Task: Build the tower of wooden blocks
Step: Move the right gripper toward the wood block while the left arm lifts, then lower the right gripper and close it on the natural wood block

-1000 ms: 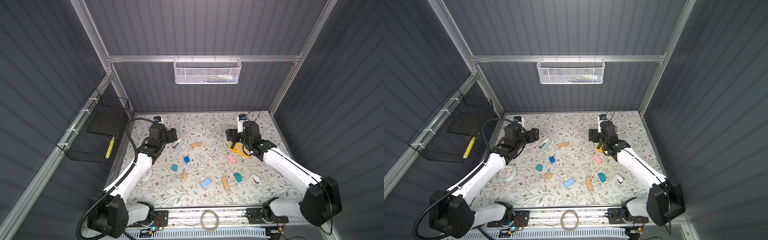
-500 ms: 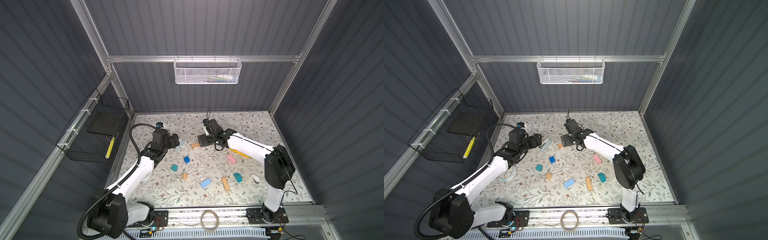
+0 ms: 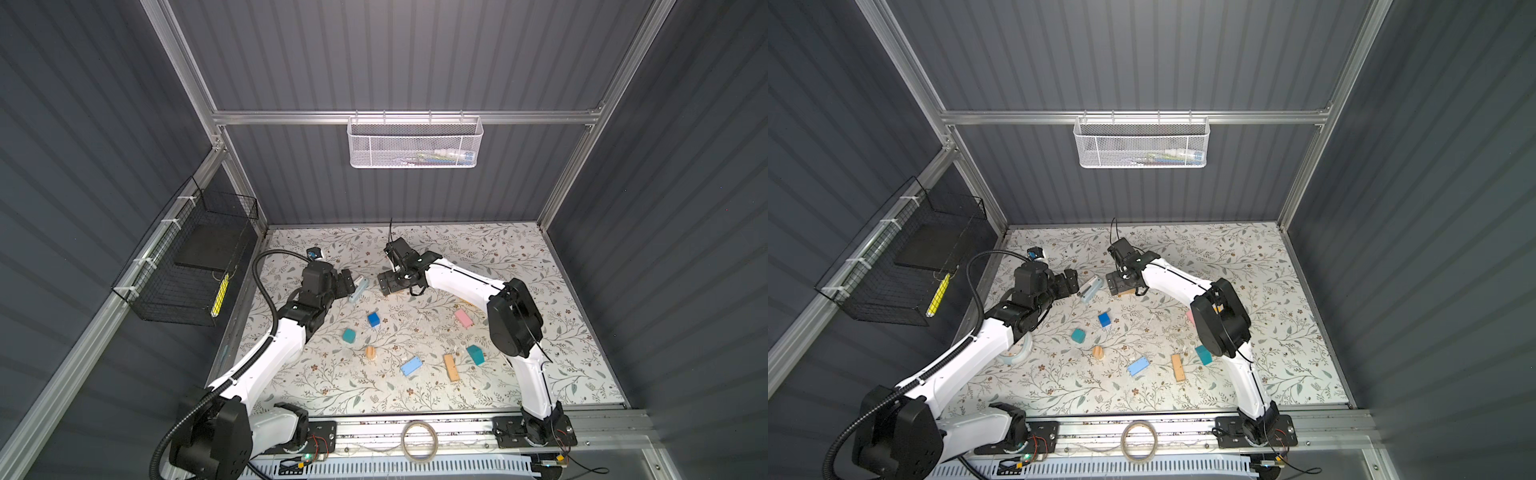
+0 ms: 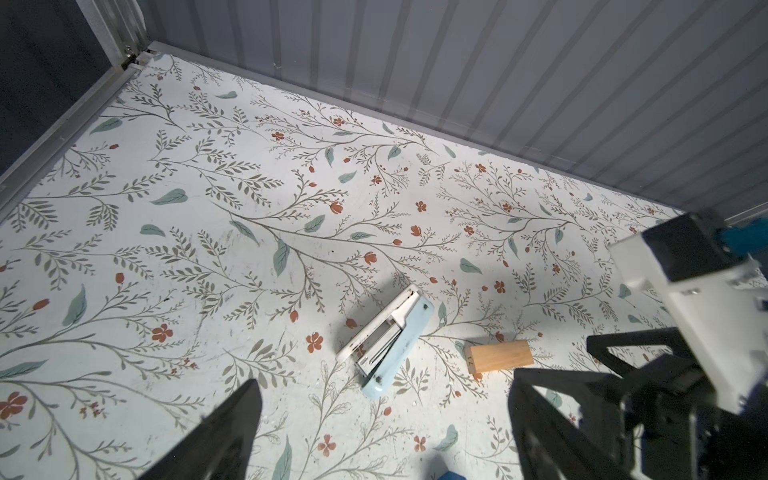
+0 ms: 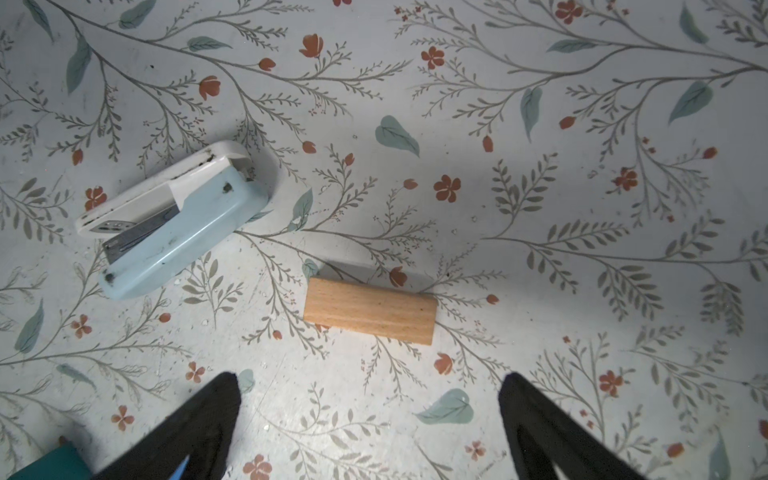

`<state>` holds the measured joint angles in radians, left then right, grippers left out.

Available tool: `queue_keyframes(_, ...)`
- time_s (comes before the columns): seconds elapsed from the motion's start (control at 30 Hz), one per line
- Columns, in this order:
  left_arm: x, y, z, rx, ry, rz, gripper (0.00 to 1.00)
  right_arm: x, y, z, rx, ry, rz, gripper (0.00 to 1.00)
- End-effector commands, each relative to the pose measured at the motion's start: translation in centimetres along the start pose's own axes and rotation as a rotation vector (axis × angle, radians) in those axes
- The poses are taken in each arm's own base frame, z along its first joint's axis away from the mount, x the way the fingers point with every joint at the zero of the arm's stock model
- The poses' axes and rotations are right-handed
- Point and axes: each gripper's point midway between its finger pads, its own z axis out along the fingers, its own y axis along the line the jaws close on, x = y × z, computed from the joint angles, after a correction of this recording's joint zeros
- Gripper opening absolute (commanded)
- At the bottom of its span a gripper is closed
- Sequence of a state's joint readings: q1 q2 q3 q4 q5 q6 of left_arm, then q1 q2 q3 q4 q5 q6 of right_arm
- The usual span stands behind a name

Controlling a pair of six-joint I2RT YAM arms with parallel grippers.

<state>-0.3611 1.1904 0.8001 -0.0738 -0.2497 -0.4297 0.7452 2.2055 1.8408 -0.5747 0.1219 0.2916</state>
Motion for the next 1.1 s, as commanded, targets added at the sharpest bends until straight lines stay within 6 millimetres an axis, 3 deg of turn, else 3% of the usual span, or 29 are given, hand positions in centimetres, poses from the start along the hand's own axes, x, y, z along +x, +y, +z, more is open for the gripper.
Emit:
queue_keyframes(0.0, -1.2, 0.0, -0.7, 0.006, -0.061, 0.004, 0.93, 0.7, 0.2, 0.9, 0.026, 0.047, -0.008, 0.99)
queue_keyframes(0.37, -0.9, -0.2, 0.1, 0.002, -0.031, 0.013, 0.94, 0.8, 0.5, 4.1, 0.051, 0.089, 0.006, 0.99)
queue_keyframes(1.07, -0.8, 0.4, 0.0, -0.034, -0.032, 0.023, 0.94, 2.2, -0.4, 6.1, 0.082, 0.138, -0.024, 0.99)
